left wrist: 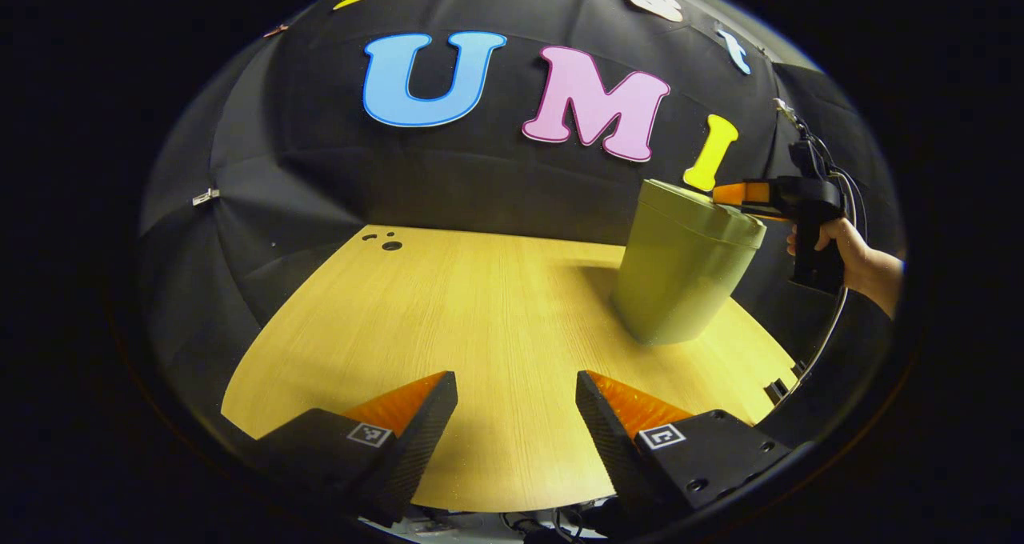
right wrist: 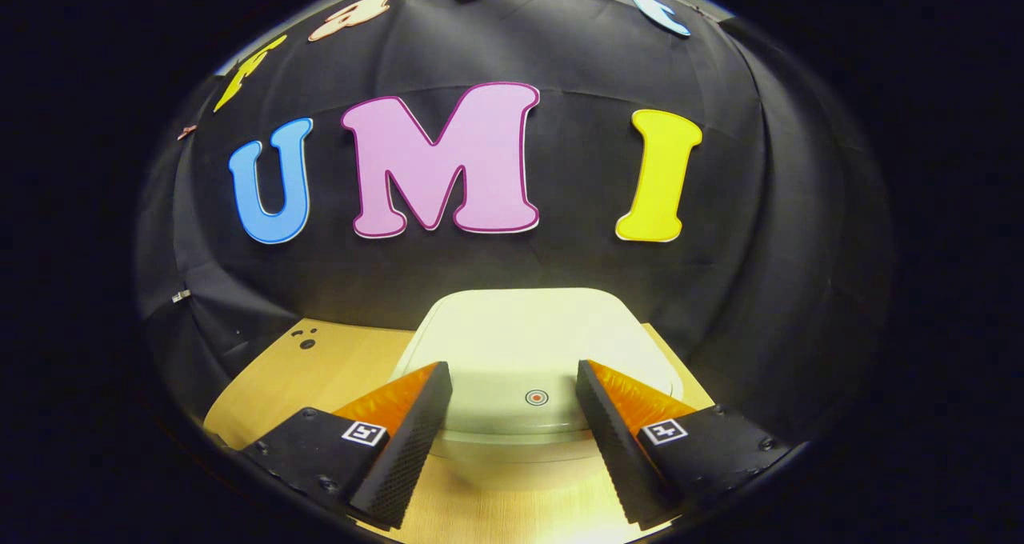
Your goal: Press the lid of the desktop garbage bin to open it, pick up the crumpled paper on the desktop and throw it into the bin, then pick up the pop can on the desktop and drop it into the bin, and finally close the garbage bin lid.
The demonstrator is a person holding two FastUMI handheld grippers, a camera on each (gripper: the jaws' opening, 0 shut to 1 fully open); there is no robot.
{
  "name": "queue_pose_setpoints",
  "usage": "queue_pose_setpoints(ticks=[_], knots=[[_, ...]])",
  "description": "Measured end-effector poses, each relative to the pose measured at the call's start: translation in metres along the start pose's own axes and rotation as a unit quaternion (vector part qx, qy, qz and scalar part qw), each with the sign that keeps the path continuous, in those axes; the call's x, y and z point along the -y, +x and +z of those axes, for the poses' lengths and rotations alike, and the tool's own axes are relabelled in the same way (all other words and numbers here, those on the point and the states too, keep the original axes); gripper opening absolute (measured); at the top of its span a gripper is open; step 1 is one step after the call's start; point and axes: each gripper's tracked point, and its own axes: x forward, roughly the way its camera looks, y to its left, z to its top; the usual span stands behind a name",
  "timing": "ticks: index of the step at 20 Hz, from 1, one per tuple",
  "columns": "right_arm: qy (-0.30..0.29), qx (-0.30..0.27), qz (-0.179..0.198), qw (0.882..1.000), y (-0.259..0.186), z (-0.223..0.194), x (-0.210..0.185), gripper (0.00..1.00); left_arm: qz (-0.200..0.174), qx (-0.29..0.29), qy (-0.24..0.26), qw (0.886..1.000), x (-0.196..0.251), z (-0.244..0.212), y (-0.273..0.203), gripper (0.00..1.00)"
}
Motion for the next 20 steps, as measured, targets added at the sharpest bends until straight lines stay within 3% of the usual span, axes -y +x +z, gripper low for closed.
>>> queue_pose_setpoints(ticks=[9,14,20], knots=[[-0.015,0.024,-0.009,1.000,-0.016,0.014,-0.006,0.99,0.021,0.050,0.024,0.998,-0.014,0.048,-0.008,0.96],[-0.023,0.069,0.013,0.997,-0.058,0.041,-0.027,0.99,0.038,0.105,0.065,0.992,-0.008,0.086,-0.026,0.96],[0.008,0.090,0.043,0.995,-0.115,0.037,-0.065,0.98,0.029,0.154,0.086,0.984,0.024,0.116,-0.046,0.96]])
